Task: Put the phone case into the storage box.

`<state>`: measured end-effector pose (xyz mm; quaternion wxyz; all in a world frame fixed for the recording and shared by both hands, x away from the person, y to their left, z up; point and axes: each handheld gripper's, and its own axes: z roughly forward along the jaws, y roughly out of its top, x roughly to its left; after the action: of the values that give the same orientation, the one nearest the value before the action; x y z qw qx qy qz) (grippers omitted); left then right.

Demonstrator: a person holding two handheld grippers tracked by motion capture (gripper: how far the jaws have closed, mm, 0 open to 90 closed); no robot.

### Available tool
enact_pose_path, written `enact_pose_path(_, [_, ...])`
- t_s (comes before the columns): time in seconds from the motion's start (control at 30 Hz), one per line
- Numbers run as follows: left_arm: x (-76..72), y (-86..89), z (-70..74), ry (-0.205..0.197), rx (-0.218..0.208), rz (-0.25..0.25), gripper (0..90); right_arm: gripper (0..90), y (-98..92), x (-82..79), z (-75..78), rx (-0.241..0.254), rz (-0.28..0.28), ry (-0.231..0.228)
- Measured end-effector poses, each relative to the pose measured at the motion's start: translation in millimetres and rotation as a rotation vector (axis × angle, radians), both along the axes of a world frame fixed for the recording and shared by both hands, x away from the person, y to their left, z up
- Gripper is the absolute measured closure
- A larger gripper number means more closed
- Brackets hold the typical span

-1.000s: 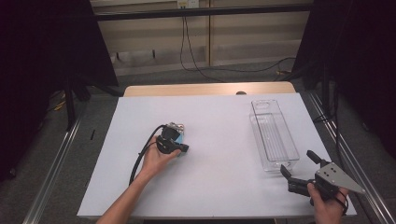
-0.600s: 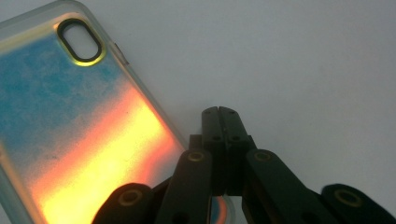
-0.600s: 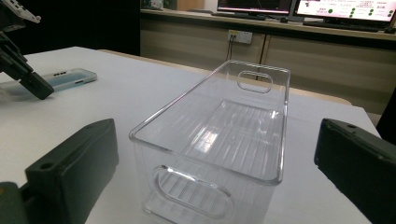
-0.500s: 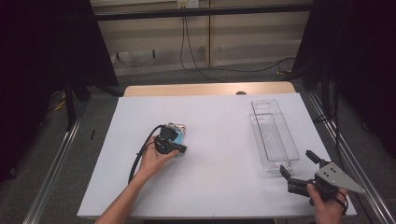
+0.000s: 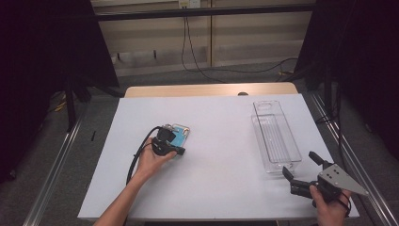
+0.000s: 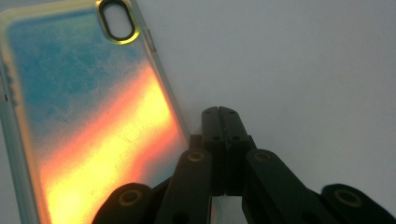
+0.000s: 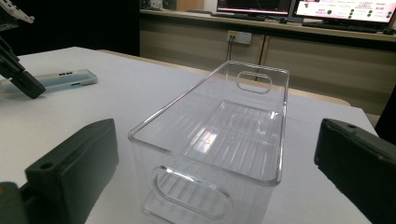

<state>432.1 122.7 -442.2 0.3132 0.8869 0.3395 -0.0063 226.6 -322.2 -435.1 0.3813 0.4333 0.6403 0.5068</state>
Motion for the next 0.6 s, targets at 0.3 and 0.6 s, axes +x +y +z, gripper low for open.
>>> enact_pose_path(0.3, [-2.0, 7.9, 2.0, -0.001, 0.026, -0.005, 90.0, 0.0, -0.4, 0.2, -0.2, 0.005, -0.003, 0.003])
enact_pose_path(0.6, [-2.4, 12.8, 3.4, 0.007, 0.041, -0.027, 90.0, 0.0, -0.2, 0.6, -0.5, 0.001, 0.002, 0.005])
